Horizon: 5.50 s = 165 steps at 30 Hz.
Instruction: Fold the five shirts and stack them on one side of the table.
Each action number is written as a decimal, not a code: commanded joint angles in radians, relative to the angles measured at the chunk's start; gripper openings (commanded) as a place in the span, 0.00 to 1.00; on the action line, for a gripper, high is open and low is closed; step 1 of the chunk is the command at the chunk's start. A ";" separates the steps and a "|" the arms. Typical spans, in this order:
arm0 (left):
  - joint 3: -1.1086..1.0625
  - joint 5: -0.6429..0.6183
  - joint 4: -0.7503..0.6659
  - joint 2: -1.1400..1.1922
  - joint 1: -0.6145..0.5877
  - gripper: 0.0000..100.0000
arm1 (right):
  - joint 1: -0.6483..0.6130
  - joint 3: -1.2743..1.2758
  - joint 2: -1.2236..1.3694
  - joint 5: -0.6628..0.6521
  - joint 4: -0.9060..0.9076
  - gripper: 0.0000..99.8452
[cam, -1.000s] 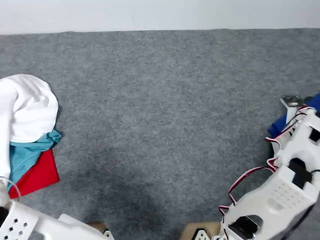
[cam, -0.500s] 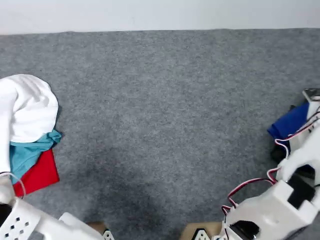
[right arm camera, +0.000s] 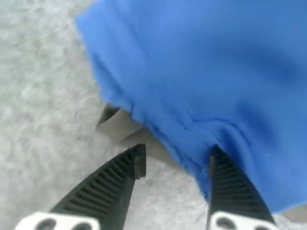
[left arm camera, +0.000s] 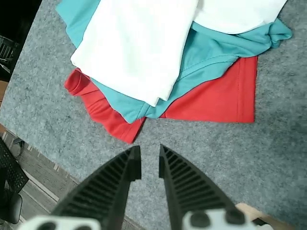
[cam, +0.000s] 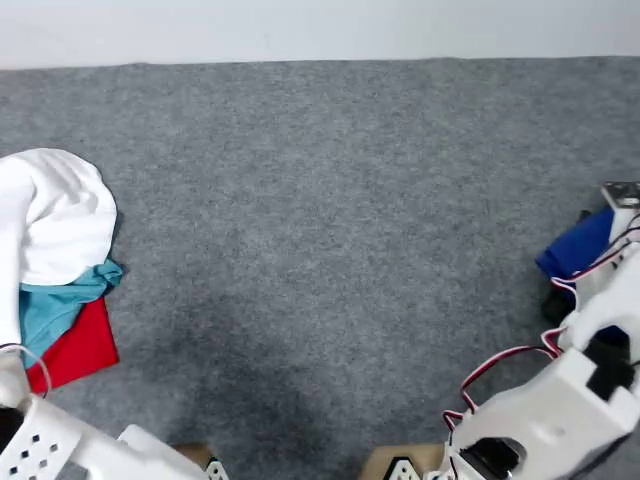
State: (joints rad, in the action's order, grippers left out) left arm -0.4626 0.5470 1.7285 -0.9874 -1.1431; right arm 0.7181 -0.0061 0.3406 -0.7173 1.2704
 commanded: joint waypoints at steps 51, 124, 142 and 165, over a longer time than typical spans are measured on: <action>0.002 0.000 0.023 -0.011 0.002 0.07 | -0.001 -0.328 0.156 -0.241 0.242 0.01; -0.002 0.000 0.021 -0.011 0.005 0.07 | -0.346 -0.222 -0.414 0.023 0.518 0.01; 0.053 0.040 0.015 0.003 0.118 0.02 | -0.312 0.361 -0.998 0.439 0.513 0.01; 0.713 0.109 -0.041 1.138 0.167 0.21 | -0.031 0.582 -1.225 0.433 0.513 0.01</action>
State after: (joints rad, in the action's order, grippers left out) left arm 0.1082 0.6452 1.7039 0.0652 -0.9851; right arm 0.6767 0.5831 -0.8531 -0.2954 1.7492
